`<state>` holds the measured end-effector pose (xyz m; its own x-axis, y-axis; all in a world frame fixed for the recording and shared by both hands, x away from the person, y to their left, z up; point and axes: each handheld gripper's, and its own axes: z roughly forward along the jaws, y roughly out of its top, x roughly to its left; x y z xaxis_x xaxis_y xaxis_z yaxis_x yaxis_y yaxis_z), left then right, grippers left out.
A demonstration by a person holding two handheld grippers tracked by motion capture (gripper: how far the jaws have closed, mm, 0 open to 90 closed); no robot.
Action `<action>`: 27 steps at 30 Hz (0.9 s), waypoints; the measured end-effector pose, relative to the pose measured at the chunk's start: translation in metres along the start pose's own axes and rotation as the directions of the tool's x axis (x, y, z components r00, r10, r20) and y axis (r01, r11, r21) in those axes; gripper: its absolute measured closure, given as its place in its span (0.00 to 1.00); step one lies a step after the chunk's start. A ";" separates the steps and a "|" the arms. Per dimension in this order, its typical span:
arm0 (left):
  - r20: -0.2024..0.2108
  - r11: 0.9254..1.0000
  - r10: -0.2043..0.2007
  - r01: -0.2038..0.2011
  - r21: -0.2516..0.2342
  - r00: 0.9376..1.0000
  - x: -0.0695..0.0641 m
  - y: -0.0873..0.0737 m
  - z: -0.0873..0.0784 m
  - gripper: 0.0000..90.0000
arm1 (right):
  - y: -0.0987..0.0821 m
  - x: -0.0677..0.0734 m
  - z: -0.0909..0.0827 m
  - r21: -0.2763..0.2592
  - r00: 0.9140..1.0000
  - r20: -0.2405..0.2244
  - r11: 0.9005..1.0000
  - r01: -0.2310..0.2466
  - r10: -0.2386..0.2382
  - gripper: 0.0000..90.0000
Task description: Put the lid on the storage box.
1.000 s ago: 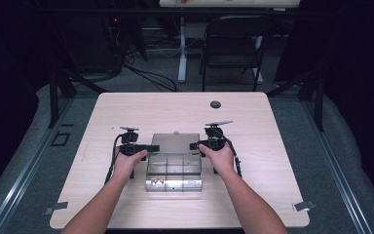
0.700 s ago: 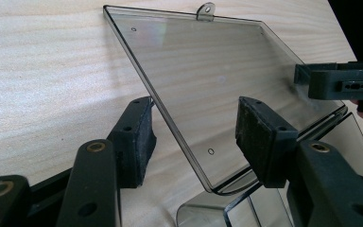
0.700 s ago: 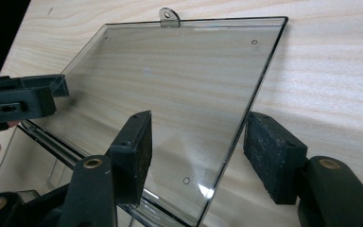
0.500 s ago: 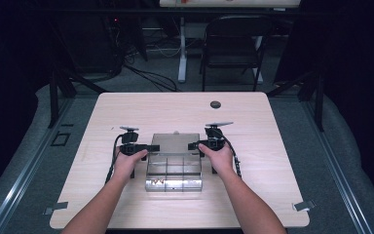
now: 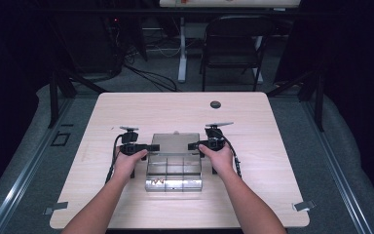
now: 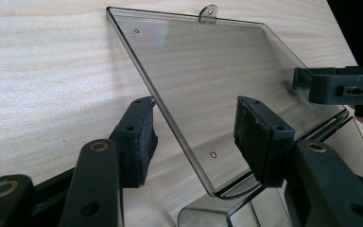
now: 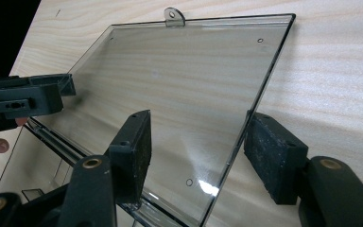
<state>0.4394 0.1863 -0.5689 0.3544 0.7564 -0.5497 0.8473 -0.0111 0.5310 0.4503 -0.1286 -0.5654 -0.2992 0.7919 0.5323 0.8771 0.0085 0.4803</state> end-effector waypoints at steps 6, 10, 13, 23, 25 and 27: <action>-0.004 1.000 0.007 -0.007 -0.002 1.000 0.000 0.001 -0.001 0.56 | -0.002 0.001 0.000 -0.036 1.000 -0.001 0.999 0.014 -0.014 0.47; -0.005 1.000 0.008 -0.008 -0.002 1.000 0.000 0.001 -0.002 0.57 | -0.002 0.001 -0.001 -0.037 0.999 0.006 0.999 0.033 -0.033 0.47; -0.008 1.000 0.013 -0.013 -0.010 1.000 0.000 0.001 -0.002 0.58 | -0.002 0.002 -0.003 -0.036 0.999 0.016 0.998 0.051 -0.051 0.48; -0.031 0.999 0.045 -0.046 -0.027 0.999 -0.003 0.002 -0.004 0.63 | -0.002 0.004 -0.005 -0.054 0.997 0.023 0.996 0.071 -0.069 0.50; -0.029 0.999 0.041 -0.042 -0.028 0.999 -0.002 0.002 -0.004 0.63 | -0.003 0.005 -0.005 -0.066 0.998 0.025 0.996 0.064 -0.063 0.50; -0.026 0.999 0.032 -0.033 -0.027 0.999 -0.001 0.002 -0.004 0.63 | -0.003 0.004 -0.005 -0.057 0.997 0.022 0.996 0.075 -0.074 0.50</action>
<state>0.4388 0.1877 -0.5648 0.3711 0.7726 -0.5151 0.8242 -0.0186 0.5659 0.4448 -0.1288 -0.5609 -0.3546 0.8026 0.4797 0.8293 0.0330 0.5578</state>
